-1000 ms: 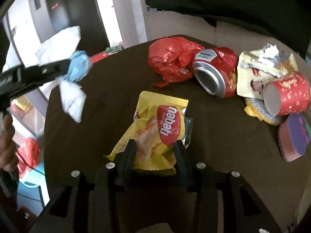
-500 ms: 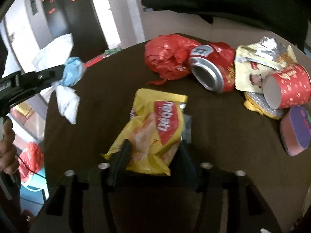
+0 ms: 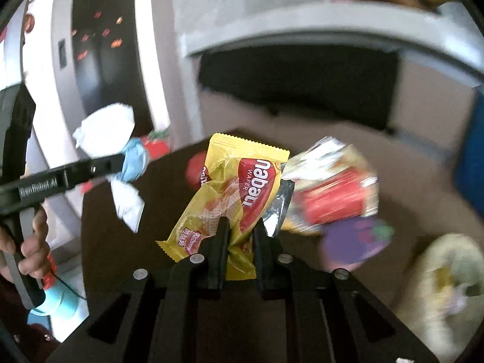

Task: Collect trash
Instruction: 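Carry the white bag and wafer wrapper over the bin and open both grippers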

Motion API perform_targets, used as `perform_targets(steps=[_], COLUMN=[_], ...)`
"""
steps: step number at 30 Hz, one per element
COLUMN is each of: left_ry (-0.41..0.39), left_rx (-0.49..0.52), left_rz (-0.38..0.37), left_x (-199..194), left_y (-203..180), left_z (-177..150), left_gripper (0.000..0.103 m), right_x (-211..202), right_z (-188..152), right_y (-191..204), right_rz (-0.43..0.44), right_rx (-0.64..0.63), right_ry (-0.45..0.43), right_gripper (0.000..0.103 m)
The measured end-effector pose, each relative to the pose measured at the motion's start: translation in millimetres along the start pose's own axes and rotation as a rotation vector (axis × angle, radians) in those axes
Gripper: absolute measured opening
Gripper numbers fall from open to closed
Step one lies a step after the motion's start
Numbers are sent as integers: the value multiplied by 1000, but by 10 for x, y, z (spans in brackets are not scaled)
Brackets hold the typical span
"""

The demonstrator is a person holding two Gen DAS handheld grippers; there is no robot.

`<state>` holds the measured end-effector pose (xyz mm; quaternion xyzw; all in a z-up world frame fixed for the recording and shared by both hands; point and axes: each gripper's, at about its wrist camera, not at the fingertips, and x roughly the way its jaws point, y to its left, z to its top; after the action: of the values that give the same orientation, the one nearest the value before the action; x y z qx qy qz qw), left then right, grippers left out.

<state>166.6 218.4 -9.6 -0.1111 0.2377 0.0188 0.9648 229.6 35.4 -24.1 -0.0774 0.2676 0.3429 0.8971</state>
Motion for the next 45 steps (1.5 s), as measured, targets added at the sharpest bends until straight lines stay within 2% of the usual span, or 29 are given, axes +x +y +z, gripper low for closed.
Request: perform_targets(steps=[4, 8, 14, 20, 28, 35, 45], left_ry=[-42, -75, -105, -41, 55, 137, 269], left_rx=[82, 158, 231, 253, 267, 265, 274], left_rz=[-65, -139, -256, -353, -398, -414, -418], left_x=[28, 73, 212, 494, 924, 1258, 1797], left_y=[-594, -1162, -1928, -2486, -2874, -2966, -3047], left_z=[201, 340, 479, 505, 284, 83, -123], left_gripper=[34, 34, 34, 34, 34, 34, 34], right_x=[-576, -1062, -1591, -1824, -1861, -1691, -1409], right_z=[155, 208, 186, 82, -205, -491, -673], right_y=[-371, -700, -1102, -1536, -1991, -2253, -2639], right_rz=[-122, -225, -368, -473, -507, -475, -440], right_rx=[-3, -5, 16, 52, 123, 209, 300], right_ry=[-108, -179, -226, -217, -176, -125, -55], right_gripper=[13, 13, 14, 14, 14, 15, 15])
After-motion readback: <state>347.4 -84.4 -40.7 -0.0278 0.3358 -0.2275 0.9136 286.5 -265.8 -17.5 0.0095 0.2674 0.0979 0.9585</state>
